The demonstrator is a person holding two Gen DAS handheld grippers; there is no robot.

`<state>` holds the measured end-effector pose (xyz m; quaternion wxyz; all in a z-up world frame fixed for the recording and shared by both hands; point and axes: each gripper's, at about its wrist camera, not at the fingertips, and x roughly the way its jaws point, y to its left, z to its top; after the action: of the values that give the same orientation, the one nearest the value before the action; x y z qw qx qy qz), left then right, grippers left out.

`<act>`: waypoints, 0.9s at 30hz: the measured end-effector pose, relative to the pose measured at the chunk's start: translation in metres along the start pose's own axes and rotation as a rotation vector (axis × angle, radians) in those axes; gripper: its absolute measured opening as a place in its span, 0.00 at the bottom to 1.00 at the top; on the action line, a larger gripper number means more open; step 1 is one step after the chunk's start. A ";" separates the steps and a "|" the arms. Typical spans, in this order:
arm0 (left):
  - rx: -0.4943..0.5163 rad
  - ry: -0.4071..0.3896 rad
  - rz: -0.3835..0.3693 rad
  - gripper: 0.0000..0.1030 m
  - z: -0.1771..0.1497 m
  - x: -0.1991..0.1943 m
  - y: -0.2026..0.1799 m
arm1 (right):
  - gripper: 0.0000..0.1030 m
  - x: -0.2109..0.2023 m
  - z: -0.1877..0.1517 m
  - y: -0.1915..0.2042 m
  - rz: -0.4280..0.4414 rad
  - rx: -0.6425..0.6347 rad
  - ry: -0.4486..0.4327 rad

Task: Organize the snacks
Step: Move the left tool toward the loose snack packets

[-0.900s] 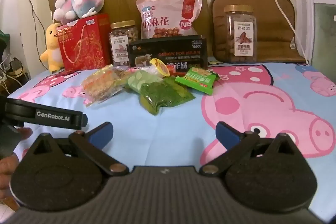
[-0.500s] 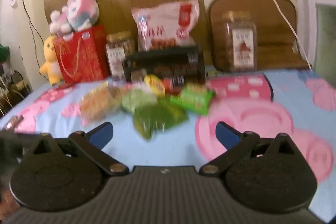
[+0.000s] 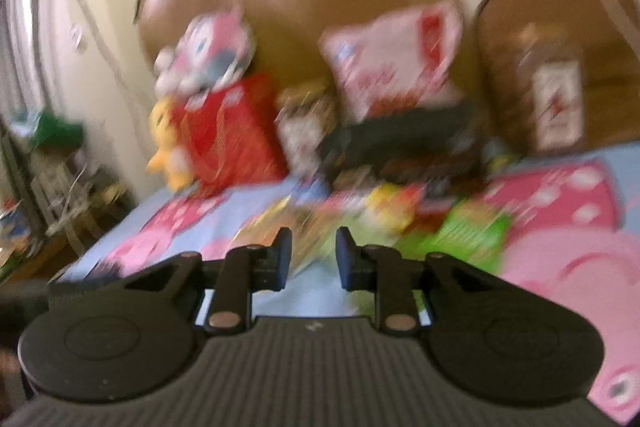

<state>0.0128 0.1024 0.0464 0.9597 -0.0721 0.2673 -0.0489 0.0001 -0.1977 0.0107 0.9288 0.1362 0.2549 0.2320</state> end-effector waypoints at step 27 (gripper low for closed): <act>0.019 0.247 -0.294 0.57 0.005 0.057 -0.024 | 0.71 0.036 -0.017 -0.003 0.029 -0.086 0.179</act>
<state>0.0629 0.0718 0.0259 0.9026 -0.0949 0.3693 -0.1997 0.0190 -0.1800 -0.0192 0.9039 0.0786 0.3246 0.2672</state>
